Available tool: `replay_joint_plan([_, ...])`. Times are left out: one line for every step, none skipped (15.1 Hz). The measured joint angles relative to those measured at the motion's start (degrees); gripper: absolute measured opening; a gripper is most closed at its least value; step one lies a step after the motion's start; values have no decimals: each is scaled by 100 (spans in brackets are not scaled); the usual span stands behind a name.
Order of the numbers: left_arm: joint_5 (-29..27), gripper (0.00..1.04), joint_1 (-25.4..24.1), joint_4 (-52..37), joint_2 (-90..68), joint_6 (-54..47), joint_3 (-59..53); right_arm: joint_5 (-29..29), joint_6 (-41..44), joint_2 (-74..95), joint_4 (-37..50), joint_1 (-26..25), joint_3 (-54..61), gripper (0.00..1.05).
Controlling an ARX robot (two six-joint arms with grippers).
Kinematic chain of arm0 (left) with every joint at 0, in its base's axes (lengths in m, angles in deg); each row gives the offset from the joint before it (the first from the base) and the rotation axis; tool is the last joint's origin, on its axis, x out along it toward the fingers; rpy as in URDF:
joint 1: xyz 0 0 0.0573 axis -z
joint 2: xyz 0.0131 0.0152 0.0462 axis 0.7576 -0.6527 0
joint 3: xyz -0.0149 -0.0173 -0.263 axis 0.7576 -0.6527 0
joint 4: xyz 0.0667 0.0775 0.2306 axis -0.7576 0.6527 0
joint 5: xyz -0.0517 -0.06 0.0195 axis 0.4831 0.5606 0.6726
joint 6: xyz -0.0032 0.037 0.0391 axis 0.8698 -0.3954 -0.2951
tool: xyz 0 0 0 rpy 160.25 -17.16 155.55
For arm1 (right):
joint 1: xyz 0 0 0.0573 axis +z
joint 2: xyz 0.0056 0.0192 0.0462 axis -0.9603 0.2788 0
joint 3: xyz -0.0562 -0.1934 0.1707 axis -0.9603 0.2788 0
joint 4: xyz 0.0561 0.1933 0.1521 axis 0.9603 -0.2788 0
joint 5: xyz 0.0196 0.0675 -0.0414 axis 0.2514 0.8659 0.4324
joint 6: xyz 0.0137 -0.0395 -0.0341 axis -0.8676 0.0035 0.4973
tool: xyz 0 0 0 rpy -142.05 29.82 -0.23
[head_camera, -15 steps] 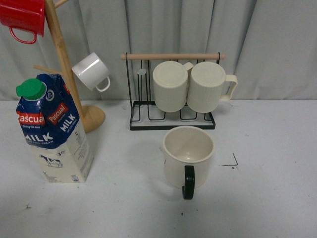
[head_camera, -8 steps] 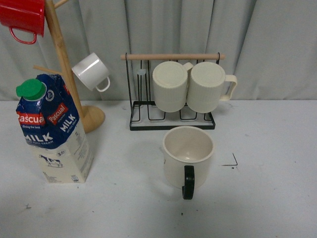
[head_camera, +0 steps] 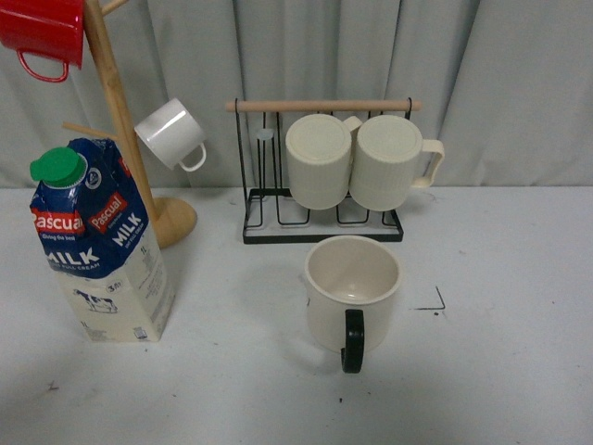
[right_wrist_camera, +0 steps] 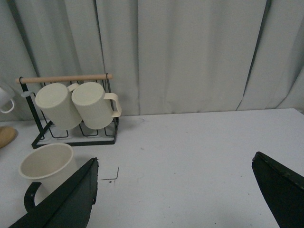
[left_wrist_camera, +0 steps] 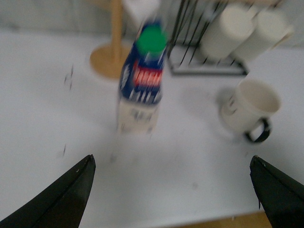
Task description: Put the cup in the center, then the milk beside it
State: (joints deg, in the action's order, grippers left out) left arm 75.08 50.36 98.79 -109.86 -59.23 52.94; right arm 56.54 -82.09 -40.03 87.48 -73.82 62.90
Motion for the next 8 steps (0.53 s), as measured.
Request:
replay_joint_plan([-94,98,205,-988,-704,-20,627,2,0,0,2,0,0,98])
replay_joint_plan([-114,98,278,-1604,-1244,-20,868,2,0,0,4,0,0,98])
replay_joint_plan([-190,98,389,-2229,-2004,-46,1060,2,0,0,2,0,0,98])
replay_joint_plan([-229,98,520,-2771,-2763,-160,1237,2,0,0,4,0,0,98])
replay_joint_plan([-227,98,603,-3154,-3272,-282,1335,2,0,0,2,0,0,98])
replay_joint_plan([-212,98,636,-3550,-3720,-426,1416,0,0,0,0,0,0,98])
replay_joint_plan([-160,98,636,-3829,-4089,-525,1449,2,0,0,2,0,0,98])
replay_joint_plan([-160,98,623,-4059,-4380,-645,1434,2,0,0,2,0,0,98])
